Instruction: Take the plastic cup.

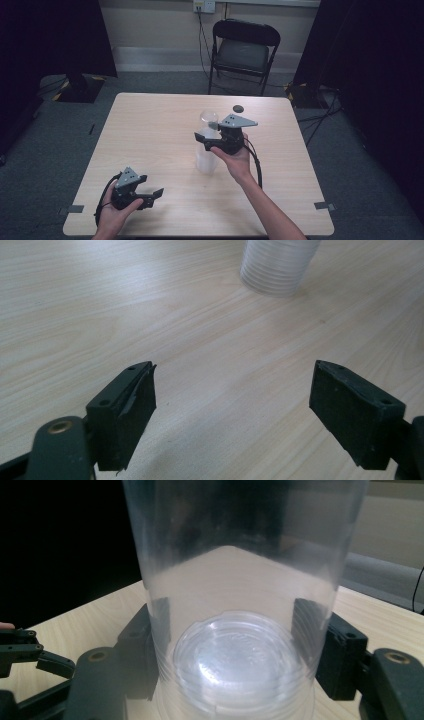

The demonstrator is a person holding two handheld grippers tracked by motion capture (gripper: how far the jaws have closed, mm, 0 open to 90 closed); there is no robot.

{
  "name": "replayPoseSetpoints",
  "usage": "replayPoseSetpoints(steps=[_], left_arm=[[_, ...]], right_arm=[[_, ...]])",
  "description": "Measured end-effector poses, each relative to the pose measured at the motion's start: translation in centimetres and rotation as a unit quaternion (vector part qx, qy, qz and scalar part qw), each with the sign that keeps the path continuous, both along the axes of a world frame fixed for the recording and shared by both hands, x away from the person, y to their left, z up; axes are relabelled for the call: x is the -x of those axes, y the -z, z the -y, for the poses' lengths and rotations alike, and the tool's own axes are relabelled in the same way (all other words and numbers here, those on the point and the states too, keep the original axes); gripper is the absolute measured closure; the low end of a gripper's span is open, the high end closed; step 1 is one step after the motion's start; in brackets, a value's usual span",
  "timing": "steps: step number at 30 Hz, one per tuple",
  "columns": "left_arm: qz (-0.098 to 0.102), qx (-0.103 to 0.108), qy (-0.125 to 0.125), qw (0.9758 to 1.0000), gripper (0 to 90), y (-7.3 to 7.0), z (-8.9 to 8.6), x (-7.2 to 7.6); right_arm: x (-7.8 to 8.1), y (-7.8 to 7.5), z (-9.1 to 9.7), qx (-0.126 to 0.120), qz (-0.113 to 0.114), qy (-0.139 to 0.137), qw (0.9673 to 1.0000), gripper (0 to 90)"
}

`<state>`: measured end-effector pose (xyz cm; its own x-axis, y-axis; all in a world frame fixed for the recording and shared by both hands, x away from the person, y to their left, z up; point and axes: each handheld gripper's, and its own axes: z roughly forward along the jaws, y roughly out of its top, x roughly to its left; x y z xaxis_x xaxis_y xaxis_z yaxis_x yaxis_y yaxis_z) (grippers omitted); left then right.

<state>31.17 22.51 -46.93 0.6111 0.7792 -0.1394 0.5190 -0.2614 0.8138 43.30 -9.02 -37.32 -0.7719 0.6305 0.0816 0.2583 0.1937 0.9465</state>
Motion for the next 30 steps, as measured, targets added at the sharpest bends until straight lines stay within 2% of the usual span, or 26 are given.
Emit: replayPoseSetpoints(steps=[9, 18, 21, 25, 30], left_arm=[[0.007, -0.004, 0.009, 0.9999, 18.6, -0.2, 0.1, 0.1], [0.001, 0.001, 0.008, 1.0, 20.1, -0.1, 0.0, 0.0], [-0.002, -0.006, 0.004, 1.0, 20.0, 0.0, 0.0, 0.0], [-0.003, -0.002, -0.005, 1.0, 20.0, 0.0, -0.1, 0.0], [-0.001, -0.003, -0.005, 1.0, 20.0, 0.1, 0.0, 0.0]], right_arm=[[0.1, -1.1, 0.1, -0.011, 0.005, -0.002, 0.9999, 32.4], [0.2, -2.2, 0.4, -0.028, 0.009, 0.0, 0.9996, 32.9], [0.3, -2.7, 0.5, -0.03, 0.012, 0.001, 0.9995, 33.2], [0.3, -3.4, 0.8, -0.041, 0.015, 0.001, 0.999, 33.5], [0.5, -3.8, 1.1, -0.045, 0.017, 0.005, 0.9988, 33.8]])
